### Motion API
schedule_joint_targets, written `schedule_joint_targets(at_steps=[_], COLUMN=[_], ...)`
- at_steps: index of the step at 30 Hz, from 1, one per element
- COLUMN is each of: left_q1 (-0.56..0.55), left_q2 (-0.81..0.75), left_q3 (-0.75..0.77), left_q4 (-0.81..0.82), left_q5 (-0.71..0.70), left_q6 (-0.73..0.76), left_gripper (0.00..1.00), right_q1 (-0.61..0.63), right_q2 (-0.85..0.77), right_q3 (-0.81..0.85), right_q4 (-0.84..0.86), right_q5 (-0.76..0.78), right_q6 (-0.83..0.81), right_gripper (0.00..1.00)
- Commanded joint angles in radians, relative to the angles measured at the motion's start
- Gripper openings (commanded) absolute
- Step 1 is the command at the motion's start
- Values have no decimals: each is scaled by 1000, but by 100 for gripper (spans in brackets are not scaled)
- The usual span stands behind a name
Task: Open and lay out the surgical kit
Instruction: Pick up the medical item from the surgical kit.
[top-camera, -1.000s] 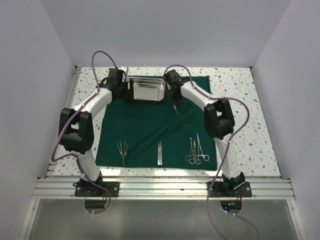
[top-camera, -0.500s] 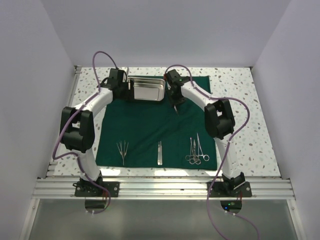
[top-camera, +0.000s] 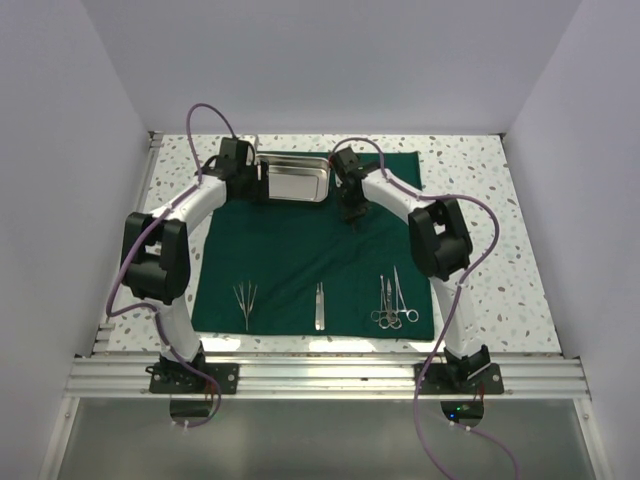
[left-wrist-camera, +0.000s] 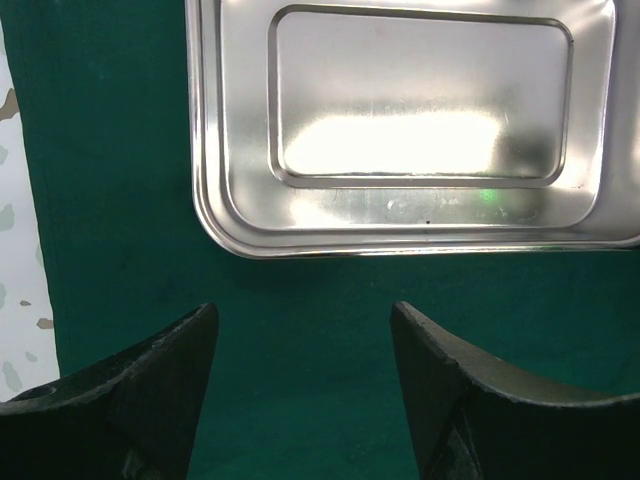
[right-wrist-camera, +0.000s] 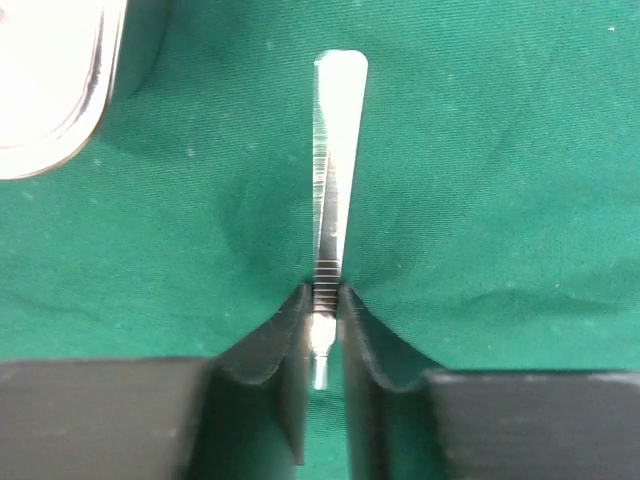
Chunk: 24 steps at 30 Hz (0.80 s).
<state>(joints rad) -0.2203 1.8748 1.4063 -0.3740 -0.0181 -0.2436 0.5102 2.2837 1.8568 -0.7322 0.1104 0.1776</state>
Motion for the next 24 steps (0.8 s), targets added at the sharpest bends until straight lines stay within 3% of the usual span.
schedule_joint_targets(at_steps=[1, 3, 5, 24], left_q1=[-7, -7, -7, -7], left_q2=[-6, -6, -5, 27], left_q3=[17, 16, 17, 51], left_q4=[26, 26, 27, 33], left_q5=[9, 6, 6, 14], left_q6=[4, 7, 7, 9], left_gripper=[73, 73, 73, 73], right_q1=[7, 5, 7, 5], right_q2=[14, 16, 16, -50], right_q3=[-34, -25, -18, 243], right_q4=[-21, -21, -21, -203], right_q5=[18, 20, 23, 123], right_q6=[11, 16, 17, -10], right_gripper=[17, 5, 1, 0])
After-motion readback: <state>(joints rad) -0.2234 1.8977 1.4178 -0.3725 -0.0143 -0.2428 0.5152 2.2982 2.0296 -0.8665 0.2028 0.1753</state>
